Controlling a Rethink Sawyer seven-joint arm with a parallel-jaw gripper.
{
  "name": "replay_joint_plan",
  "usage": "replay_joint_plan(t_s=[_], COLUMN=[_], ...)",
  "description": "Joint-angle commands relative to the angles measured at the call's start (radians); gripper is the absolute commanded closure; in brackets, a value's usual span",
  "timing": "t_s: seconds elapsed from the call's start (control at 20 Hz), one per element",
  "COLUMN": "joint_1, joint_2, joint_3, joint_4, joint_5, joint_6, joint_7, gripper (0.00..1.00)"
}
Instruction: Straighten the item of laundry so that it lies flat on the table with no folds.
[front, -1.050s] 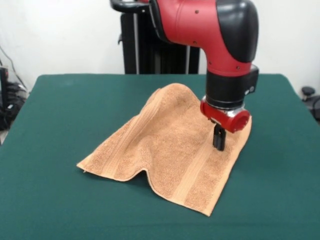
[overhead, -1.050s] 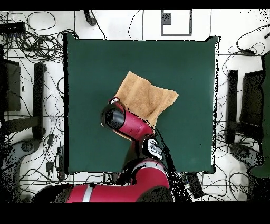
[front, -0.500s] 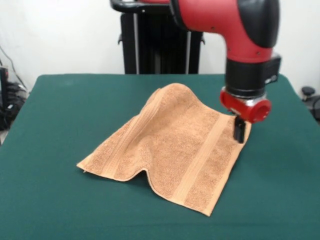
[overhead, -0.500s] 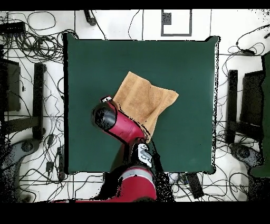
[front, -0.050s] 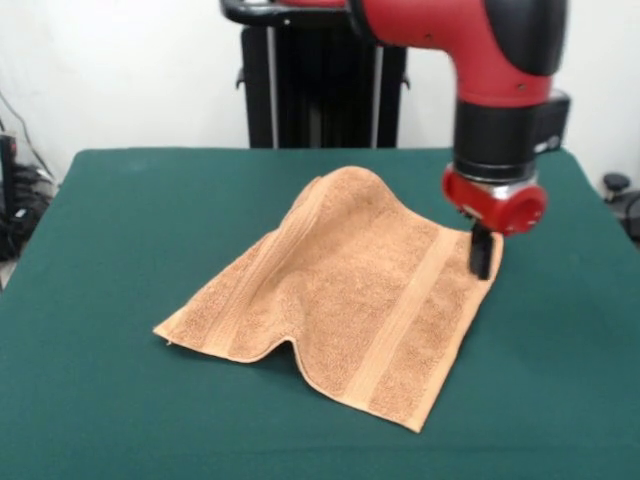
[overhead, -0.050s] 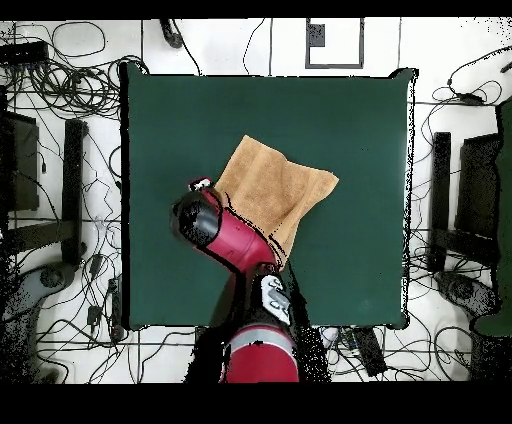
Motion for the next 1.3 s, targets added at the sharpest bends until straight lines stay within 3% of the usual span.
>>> replay_joint_plan(t_s=[0.05, 0.4, 0.7, 1.05, 1.3], joint_1=[-0.065, -0.083, -0.086, -0.043, 0.031], joint_2=[0.059, 0.097, 0.209, 0.321, 0.412], joint_3=[0.059, 0.039, 0.081, 0.091, 0.032], joint_4=[0.059, 0.028, -0.027, -0.102, -0.179], joint_5=[-0.043, -0.095, -0.098, -0.059, -0.002], joint_6=[0.045, 0.017, -0.079, -0.17, -0.224], joint_7=[0.105, 0.092, 0.134, 0.177, 0.193], gripper=[1.0, 1.0, 1.0, 1.0, 1.0])
